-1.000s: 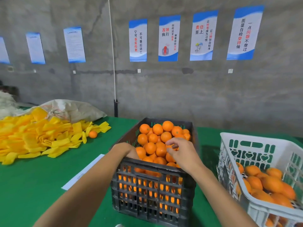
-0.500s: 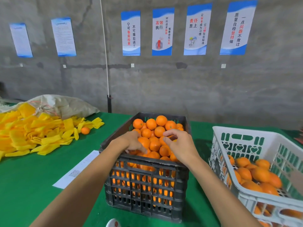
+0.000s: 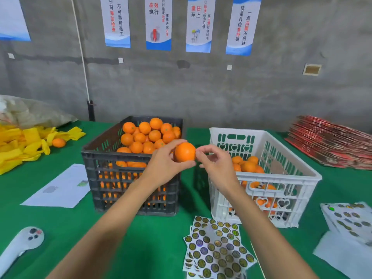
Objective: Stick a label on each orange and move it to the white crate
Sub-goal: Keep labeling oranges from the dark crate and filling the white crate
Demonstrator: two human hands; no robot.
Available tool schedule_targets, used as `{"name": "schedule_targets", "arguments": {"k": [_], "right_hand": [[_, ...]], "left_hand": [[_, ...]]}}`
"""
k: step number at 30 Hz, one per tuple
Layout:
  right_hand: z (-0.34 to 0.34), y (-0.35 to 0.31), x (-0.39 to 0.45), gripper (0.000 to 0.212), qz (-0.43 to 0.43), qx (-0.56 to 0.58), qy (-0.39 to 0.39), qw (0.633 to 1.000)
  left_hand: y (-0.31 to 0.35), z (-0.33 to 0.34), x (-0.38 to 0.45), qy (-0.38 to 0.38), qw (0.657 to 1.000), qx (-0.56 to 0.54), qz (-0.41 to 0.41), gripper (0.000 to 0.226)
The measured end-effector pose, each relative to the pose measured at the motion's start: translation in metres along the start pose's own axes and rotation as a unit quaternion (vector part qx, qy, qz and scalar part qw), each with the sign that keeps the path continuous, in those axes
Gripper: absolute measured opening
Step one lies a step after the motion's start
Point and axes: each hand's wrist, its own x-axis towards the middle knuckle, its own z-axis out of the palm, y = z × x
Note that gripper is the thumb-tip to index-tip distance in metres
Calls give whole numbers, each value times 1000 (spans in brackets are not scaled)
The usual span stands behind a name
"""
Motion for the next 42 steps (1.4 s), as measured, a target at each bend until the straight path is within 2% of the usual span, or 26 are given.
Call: {"name": "schedule_targets", "arguments": {"k": [6,10,13,16,19,23,27,33,37,42], "right_hand": [[-22,50,-76,8,87,24,1,996],[-22,85,-113,8,140,-2,-13,990],[-20,105,-131,10,162,-34,-35,986],[-22,126,-142,14,160,-151,-63,973],[-24,144,-158,31,155,-318,-114,928],[-17,160,-181,56,122,-407,-121,897],[-14,162,-181,44,76,-447,-123,883],[-5,159,-177,24,90,-408,-98,903],[0,159,-174,36,128,-399,-93,903],[0,163,-174,49,123,-410,-122,895]], "left_hand": [[-23,61,-75,-49,992,-89,-73,70],[-49,96,-113,-67,975,-139,-162,63],[-63,115,-134,-67,966,-153,-199,61],[-74,128,-150,-62,957,-163,-233,61],[-83,136,-161,-50,946,-182,-264,60],[-86,141,-168,-10,937,-222,-270,55],[-87,144,-172,17,926,-259,-274,52],[-91,146,-175,33,918,-283,-277,55],[-91,146,-177,54,911,-300,-277,50],[-93,147,-178,71,908,-313,-269,47]]}}
